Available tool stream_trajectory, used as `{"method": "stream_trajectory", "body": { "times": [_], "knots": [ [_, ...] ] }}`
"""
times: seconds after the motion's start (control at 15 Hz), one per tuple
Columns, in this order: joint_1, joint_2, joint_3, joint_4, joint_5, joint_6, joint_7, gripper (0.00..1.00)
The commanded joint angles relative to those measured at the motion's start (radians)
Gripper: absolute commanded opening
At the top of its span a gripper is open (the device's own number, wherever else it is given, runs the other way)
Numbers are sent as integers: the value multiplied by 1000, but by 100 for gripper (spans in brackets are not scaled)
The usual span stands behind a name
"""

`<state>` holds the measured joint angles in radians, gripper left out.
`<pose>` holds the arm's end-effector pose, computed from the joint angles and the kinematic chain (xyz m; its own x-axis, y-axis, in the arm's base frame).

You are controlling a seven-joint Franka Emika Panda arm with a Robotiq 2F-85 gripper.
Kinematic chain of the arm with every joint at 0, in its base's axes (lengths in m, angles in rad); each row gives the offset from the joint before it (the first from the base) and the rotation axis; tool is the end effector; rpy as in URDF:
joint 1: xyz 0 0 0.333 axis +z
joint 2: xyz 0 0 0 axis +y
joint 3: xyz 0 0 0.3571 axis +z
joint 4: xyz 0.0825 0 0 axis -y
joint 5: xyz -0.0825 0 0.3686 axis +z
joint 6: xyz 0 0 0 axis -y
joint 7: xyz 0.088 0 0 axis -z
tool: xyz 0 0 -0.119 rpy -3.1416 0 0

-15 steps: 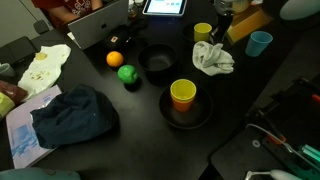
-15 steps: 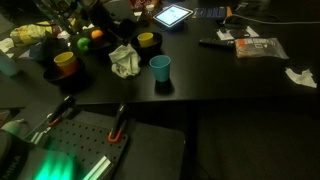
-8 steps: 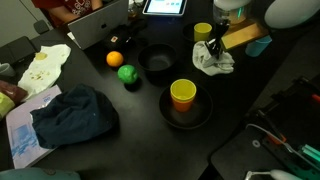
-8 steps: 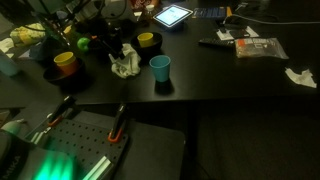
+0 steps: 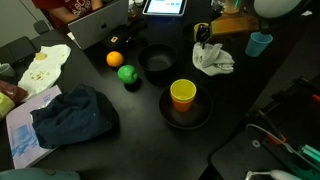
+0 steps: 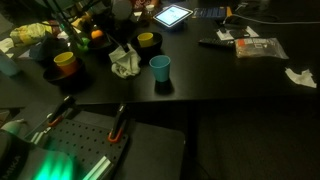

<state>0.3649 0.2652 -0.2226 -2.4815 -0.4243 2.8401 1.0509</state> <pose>0.4789 0.0870 0.2376 0.8630 -0.4610 0.2067 -0.4827 -0.8731 0.0681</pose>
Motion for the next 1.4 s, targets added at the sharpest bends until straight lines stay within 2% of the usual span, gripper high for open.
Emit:
{"method": "stream_trajectory", "body": {
  "times": [0.0, 0.47, 0.73, 1.07, 1.27, 1.33],
  "knots": [
    [6, 13, -22, -8, 10, 66, 85, 100],
    [42, -62, -94, -61, -50, 76, 214, 100],
    [46, -88, -113, -99, -61, 54, 254, 100],
    [48, -29, -87, -121, -41, 94, 262, 100],
    [91, 25, -107, -99, -76, 146, 336, 100],
    [122, 44, -134, -87, -103, 168, 379, 100]
  ]
}}
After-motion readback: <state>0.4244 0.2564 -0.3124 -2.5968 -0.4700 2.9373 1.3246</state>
